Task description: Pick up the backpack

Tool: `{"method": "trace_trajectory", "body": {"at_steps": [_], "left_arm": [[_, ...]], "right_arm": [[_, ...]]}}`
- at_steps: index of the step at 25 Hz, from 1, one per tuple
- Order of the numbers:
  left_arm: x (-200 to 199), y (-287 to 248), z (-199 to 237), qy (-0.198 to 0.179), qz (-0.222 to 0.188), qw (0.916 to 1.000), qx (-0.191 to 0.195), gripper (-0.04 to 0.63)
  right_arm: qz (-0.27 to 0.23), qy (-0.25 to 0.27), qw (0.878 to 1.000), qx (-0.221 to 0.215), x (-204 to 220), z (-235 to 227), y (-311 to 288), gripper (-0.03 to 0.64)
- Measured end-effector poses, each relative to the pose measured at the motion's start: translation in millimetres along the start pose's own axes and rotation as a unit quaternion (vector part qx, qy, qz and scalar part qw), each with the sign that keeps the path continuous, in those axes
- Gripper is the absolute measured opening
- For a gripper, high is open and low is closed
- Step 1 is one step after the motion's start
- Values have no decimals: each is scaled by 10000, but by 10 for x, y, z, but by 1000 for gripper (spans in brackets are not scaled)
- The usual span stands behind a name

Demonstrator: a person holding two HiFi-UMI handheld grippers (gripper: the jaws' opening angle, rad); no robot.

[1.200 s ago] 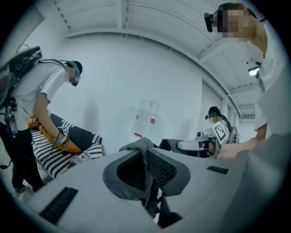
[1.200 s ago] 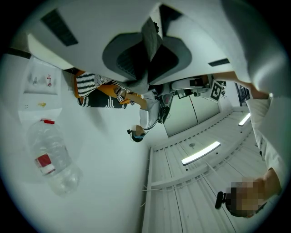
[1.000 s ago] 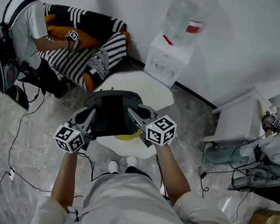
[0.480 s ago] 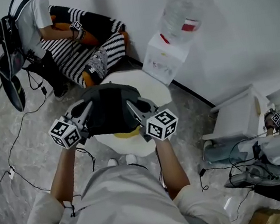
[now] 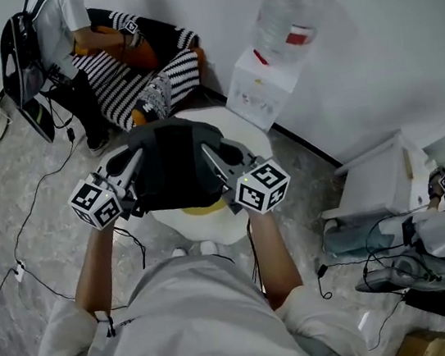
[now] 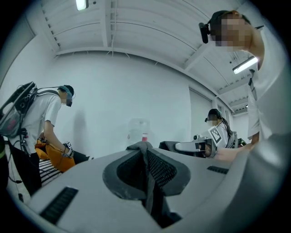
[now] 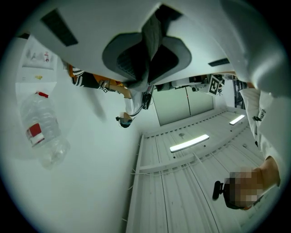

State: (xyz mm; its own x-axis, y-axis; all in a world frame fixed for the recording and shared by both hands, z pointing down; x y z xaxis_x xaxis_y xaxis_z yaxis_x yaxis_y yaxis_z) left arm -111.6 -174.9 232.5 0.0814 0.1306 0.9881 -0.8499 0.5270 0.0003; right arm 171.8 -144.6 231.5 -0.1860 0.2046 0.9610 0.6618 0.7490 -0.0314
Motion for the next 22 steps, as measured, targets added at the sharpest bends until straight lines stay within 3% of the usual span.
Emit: {"method": "trace_trajectory", "body": {"at_steps": [7,22], "left_arm": [[-196,-3,7,-175,-122,9998,48,35],[-106,-89,59,-85,-50,9999,27,35]], "right_arm": [[-178,175,9997,-42,-191,74,5,44],[-141,75,9999,8,-148,-67,-47,43]]}}
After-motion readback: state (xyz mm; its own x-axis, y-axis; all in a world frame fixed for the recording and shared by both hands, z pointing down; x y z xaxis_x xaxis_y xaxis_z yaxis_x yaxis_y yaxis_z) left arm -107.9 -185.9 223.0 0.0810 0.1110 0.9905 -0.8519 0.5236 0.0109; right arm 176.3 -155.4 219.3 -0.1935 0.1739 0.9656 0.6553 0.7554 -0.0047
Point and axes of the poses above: the fingertips, and each gripper's own axes: y backward along the fingers, z to its left, x out of its underside, the point moved 9 cm from there along y, backward along the fingers, and after that the axes turned 3 degrees about x, right-handed, at the moved point
